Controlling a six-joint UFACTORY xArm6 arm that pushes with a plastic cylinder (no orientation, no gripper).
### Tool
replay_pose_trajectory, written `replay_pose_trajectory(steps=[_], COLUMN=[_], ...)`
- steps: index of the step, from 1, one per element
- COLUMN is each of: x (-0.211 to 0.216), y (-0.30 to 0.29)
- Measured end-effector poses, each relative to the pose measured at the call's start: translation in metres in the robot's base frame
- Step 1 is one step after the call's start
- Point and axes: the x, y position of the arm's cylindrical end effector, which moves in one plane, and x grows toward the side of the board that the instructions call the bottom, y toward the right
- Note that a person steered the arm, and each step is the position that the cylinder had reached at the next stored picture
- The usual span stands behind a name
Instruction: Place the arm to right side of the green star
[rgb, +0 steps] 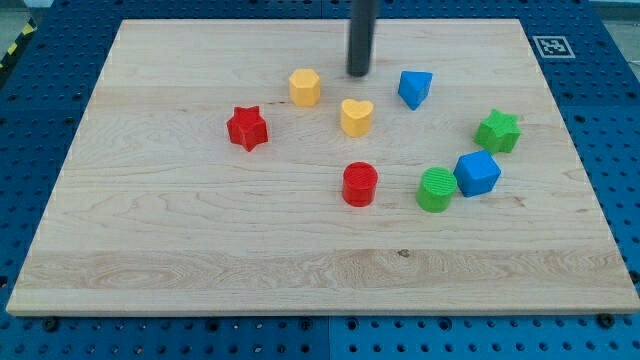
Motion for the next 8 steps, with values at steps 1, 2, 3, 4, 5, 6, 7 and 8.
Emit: replay_pose_trajectory(steps=[1, 2, 3, 4, 5, 6, 7, 8], x=[0.012, 0.016, 0.011, -0.025, -0.052, -0.053, -0.047, -0.013], y=[-0.039, -0.057, -0.064, -0.055, -0.009, 0.073, 0.157, 0.216])
